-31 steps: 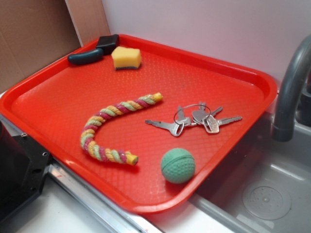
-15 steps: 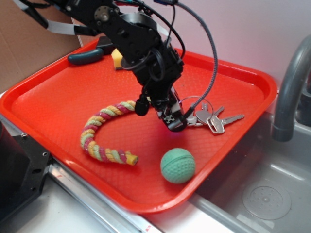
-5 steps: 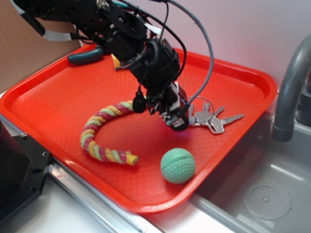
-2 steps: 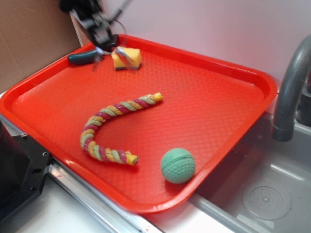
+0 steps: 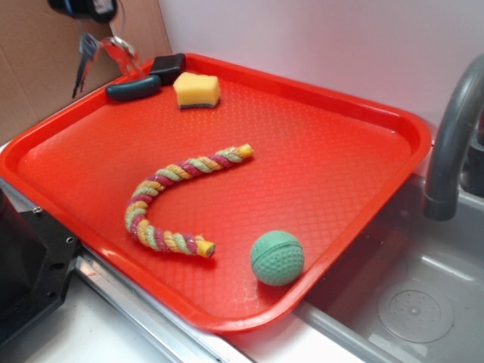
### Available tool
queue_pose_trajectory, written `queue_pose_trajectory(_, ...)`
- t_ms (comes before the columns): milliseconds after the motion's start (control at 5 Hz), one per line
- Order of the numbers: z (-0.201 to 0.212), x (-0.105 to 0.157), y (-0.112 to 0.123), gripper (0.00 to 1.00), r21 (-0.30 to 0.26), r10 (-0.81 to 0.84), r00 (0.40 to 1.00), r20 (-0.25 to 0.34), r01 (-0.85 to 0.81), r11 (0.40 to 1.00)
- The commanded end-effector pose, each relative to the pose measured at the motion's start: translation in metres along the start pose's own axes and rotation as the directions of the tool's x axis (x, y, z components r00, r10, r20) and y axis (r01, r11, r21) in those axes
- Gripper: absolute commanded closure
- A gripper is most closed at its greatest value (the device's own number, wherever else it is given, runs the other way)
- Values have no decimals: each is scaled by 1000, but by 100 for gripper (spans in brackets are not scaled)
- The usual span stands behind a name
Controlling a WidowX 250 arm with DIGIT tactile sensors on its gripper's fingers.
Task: Grab the silver keys.
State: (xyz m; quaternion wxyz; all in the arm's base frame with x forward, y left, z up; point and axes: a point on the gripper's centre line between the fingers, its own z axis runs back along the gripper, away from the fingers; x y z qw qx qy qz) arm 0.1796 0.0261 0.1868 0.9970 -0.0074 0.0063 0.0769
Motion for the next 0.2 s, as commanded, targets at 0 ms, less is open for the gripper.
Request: queue_pose_trajectory(0, 50, 3, 7, 100, 64, -9, 989, 148, 0, 998)
